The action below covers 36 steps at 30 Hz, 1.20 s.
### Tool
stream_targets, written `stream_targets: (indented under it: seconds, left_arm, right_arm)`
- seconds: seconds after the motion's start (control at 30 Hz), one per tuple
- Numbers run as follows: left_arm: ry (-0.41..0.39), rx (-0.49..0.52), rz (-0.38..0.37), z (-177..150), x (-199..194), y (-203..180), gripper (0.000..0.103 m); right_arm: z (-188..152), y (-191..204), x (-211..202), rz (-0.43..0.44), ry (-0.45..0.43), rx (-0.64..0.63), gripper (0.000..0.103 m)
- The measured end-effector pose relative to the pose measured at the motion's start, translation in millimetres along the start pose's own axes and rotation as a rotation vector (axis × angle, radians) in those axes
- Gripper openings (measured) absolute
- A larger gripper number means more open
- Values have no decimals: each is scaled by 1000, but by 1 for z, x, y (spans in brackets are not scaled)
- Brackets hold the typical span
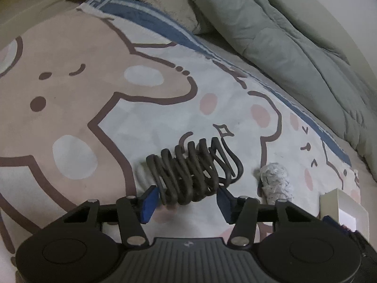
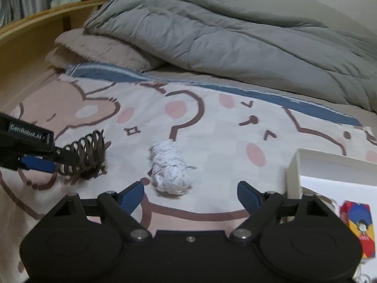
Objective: Organize objects
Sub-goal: 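Close the left tool on the hair clip and lift it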
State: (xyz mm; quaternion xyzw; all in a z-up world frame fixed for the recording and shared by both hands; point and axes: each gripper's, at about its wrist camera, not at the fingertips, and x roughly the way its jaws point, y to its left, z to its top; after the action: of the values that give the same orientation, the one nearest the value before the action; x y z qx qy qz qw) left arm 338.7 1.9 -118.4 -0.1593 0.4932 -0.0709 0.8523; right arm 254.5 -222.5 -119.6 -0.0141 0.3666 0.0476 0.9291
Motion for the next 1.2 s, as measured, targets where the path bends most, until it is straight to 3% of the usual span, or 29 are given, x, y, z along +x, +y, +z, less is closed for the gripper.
stream_targets:
  seconds: [0.4,0.47,0.53,0.63,0.67,0.73,1.0,1.1,1.2]
  left_arm:
    - [-17,-76,-60,6,12,7,42]
    - [-31,-57,-55,6,11,3,40]
    - [-45,-27,-44,6,8,-3,39]
    - [-62,18,-21,5,2,-10,35]
    - [-65,22,-27,5,-1,-10,18]
    - [-55,6,-48,6,-6,-11,11]
    - [-67,105,18,-2,-30,-16,8]
    - [-88,213,73,-7,-42,-21,8]
    - [-131,397,171,-15,-56,-32,7]
  right_arm:
    - [-2,13,30,84,29,-57,77]
    - [-2,15,33,86,34,-63,70]
    - [-3,16,35,89,47,-74,47]
    - [-2,16,36,60,75,-89,31]
    - [-2,15,35,59,76,-90,30]
    - [-2,13,30,58,73,-92,18]
    - [-3,11,-3,48,56,-105,8]
    - [-6,13,-17,57,53,-118,8]
    - [-7,13,-26,66,49,-108,9]
